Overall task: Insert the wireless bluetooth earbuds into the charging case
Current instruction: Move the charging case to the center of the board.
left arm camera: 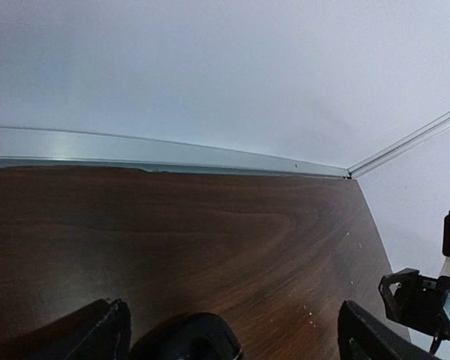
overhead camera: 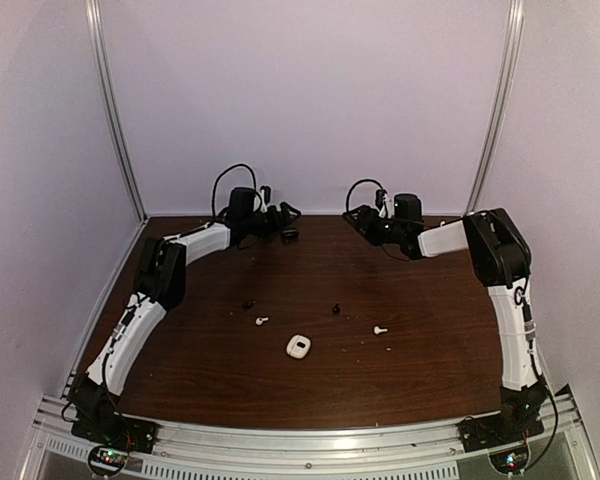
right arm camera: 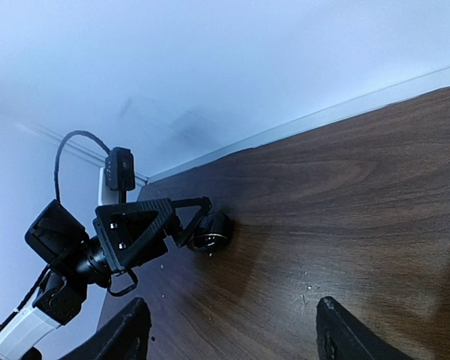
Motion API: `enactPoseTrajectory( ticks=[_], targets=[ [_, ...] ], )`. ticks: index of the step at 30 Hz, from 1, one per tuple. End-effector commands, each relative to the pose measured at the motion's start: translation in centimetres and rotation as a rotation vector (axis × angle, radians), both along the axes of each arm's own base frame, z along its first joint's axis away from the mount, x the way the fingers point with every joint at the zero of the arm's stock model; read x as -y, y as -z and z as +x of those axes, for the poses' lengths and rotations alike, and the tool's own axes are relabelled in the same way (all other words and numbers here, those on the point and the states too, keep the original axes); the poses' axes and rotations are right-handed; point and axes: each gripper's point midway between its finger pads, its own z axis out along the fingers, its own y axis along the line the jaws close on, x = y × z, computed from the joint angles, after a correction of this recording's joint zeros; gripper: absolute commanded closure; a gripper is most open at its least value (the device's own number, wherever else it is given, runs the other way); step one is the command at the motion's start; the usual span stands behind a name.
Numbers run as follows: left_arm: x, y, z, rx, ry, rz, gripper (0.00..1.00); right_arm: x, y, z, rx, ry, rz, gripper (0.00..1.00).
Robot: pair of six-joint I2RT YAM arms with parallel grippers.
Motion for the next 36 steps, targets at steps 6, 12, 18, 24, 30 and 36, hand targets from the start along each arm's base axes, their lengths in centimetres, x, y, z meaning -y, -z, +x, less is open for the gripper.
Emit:
enactPoseTrajectory(
  ticks=[6, 12, 18, 24, 30, 36],
  targets=[
    [5.9, 4.8, -6.4, -0.053, 0.233, 0.151, 0.02, 3.1, -2.8, 0.1, 0.051, 0.011, 0.035, 0.24],
    [9.8, 3.6, -11.0, 0.067, 0.439, 0.226, 0.05, 5.0, -2.1, 0.5, 0.042, 0.02, 0.044, 0.26],
    [11.0, 2.4, -13.8, 0.098, 0.562, 0.225, 0.09, 3.9, -1.5, 0.8, 0.037, -0.024, 0.049, 0.27],
    [10.1, 2.3, -15.7, 0.108, 0.6, 0.223, 0.1, 1.0, -0.7, 1.7, 0.035, -0.077, 0.02, 0.27],
    [4.2, -3.3, -14.3, 0.183, 0.443, 0.081, 0.1, -3.0, 1.6, 3.2, -0.001, -0.104, -0.044, 0.27],
    [-0.9, -5.4, -12.4, 0.195, 0.284, 0.144, 0.06, -4.8, 4.5, 4.2, -0.068, -0.058, -0.166, 0.26]
  ],
)
